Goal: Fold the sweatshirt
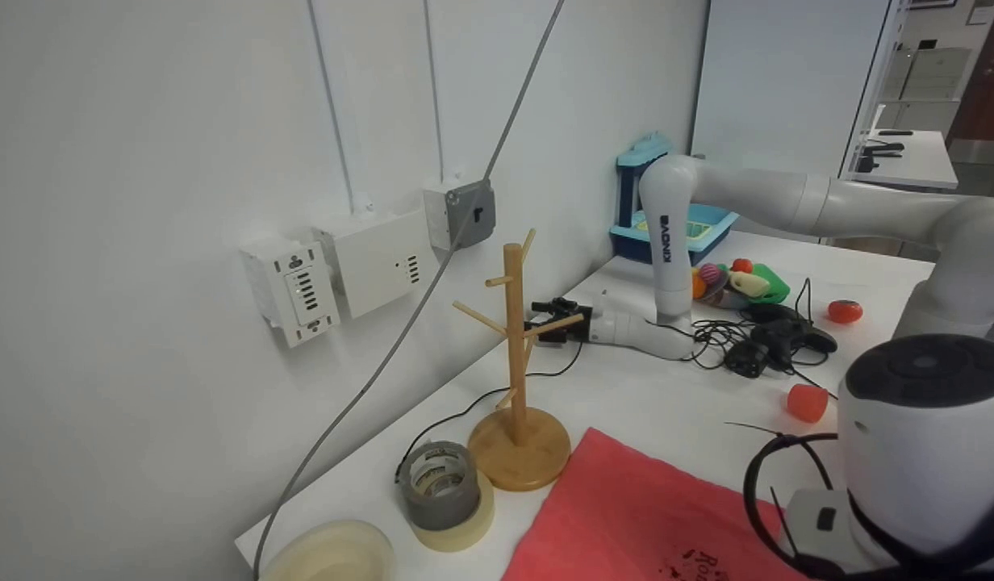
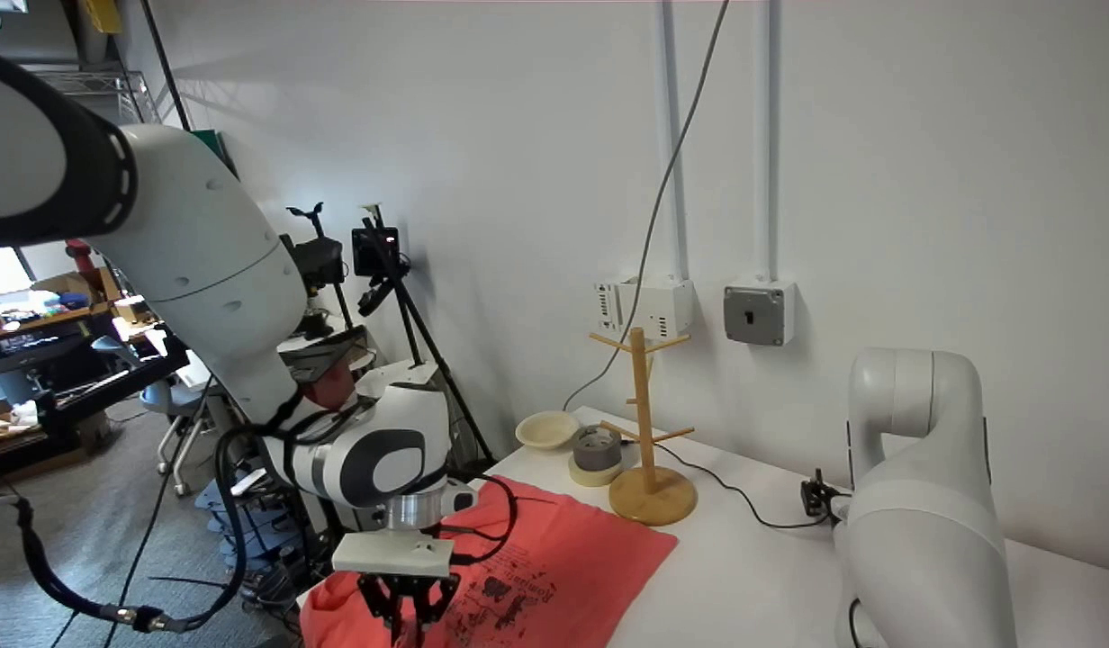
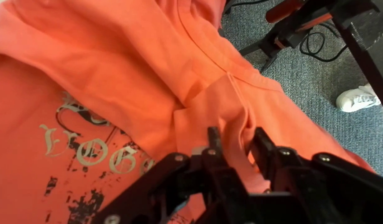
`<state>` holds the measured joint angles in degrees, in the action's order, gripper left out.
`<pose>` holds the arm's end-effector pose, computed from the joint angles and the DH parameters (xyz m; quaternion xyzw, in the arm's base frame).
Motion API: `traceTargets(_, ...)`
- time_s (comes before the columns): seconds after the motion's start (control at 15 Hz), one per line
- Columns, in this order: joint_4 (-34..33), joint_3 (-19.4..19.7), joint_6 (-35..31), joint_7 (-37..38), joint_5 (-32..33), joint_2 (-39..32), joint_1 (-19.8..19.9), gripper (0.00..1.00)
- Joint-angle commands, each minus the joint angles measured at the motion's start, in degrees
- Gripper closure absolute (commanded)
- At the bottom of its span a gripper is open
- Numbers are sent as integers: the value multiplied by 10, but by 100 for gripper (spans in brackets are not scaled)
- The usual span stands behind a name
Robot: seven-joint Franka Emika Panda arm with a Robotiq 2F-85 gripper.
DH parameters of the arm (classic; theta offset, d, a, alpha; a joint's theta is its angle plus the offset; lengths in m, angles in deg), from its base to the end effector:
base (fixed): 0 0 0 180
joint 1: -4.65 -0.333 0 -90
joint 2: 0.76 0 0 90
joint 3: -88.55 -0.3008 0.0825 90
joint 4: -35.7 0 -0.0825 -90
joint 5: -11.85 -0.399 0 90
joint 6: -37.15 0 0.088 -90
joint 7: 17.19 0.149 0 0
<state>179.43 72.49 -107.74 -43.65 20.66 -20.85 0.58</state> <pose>0.3792 0.1570 0.0637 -0.8782 -0.4526 0.1531 0.0229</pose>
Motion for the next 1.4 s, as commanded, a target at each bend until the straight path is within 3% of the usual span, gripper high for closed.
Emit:
traceTargets(0.0,1,4,-4,-8,-3,1,-5,36)
traceTargets(0.33,-2,2,6,8,-13,5,-7,1)
traceTargets(1.33,-4,5,3,4,-3,0,-16,0)
